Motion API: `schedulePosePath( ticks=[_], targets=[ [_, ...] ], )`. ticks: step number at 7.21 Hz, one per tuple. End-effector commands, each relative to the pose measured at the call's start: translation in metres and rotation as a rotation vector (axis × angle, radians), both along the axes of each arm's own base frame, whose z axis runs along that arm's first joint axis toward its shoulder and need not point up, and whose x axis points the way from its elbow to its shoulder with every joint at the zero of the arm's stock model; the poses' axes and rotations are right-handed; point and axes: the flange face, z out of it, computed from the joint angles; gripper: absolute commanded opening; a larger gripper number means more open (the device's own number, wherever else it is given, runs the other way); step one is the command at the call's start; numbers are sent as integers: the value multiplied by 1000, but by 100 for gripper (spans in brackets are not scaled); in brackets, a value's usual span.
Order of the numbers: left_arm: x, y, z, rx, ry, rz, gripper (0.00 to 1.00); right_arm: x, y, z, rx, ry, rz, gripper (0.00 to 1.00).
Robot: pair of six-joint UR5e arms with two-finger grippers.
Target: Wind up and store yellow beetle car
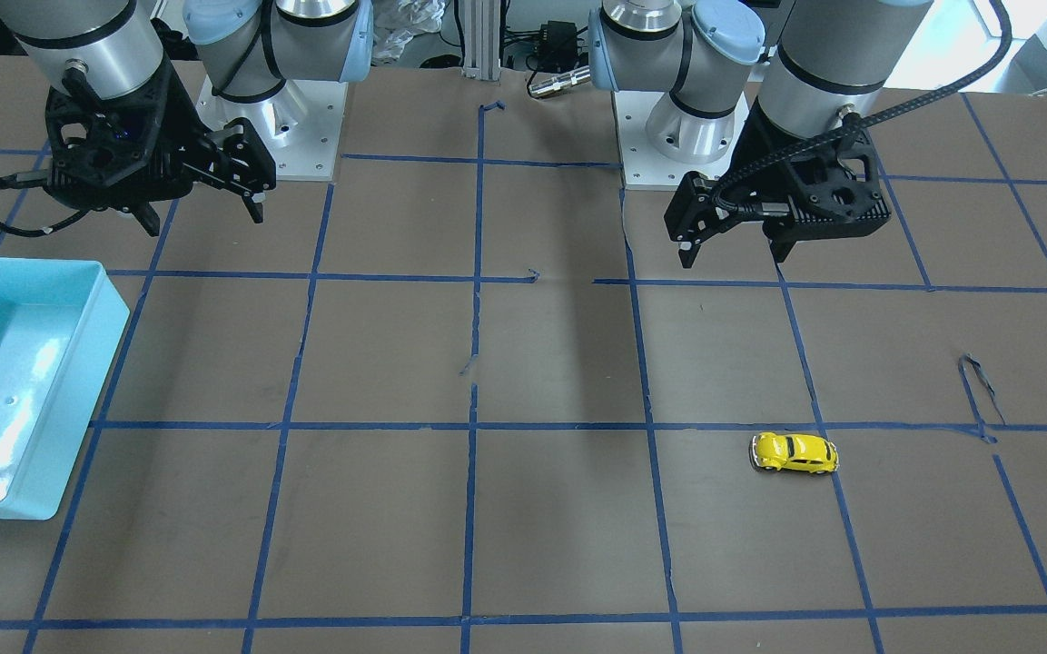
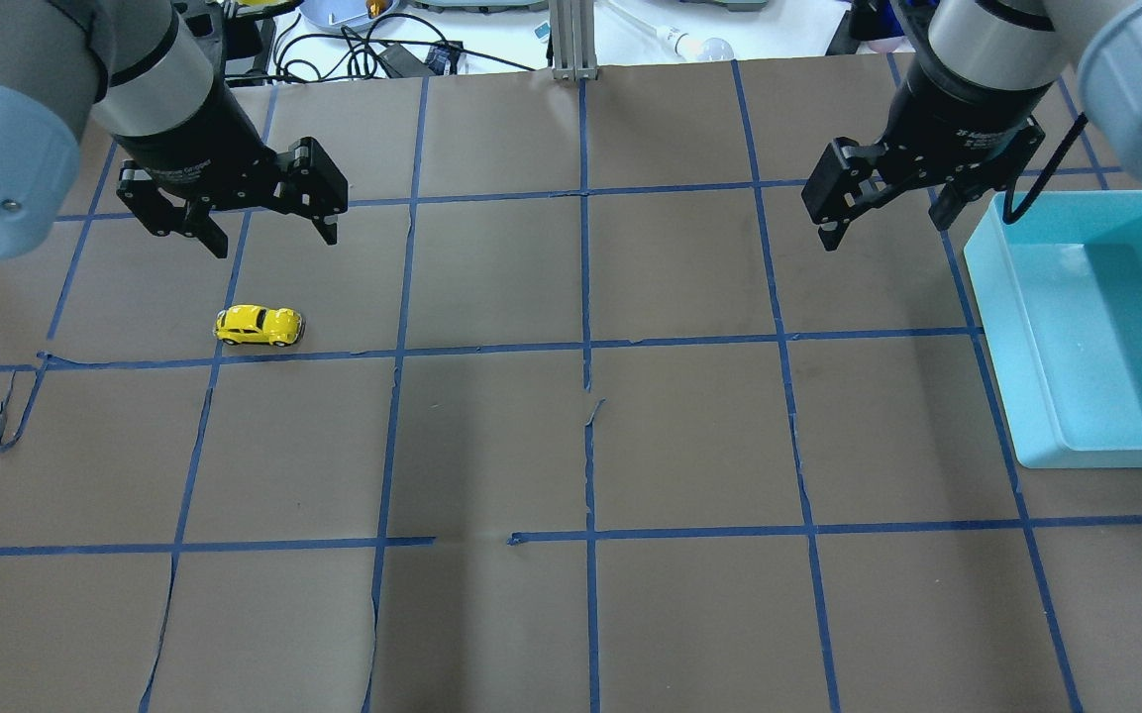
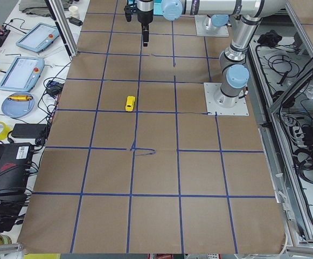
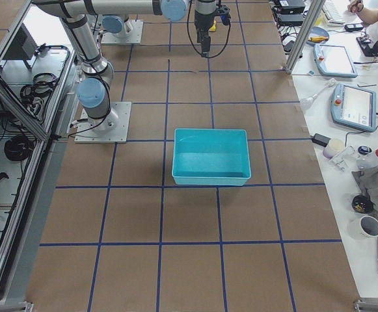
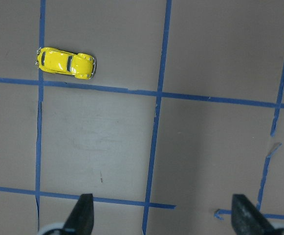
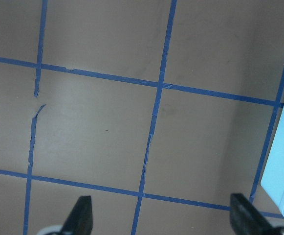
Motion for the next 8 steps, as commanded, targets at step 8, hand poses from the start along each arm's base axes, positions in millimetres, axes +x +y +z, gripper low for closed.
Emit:
schedulePosePath(
  ticks=[8],
  targets=[
    [-1,1,6,-13,-6,-39,100,0,0,-1,2,-3,13,100]
  ],
)
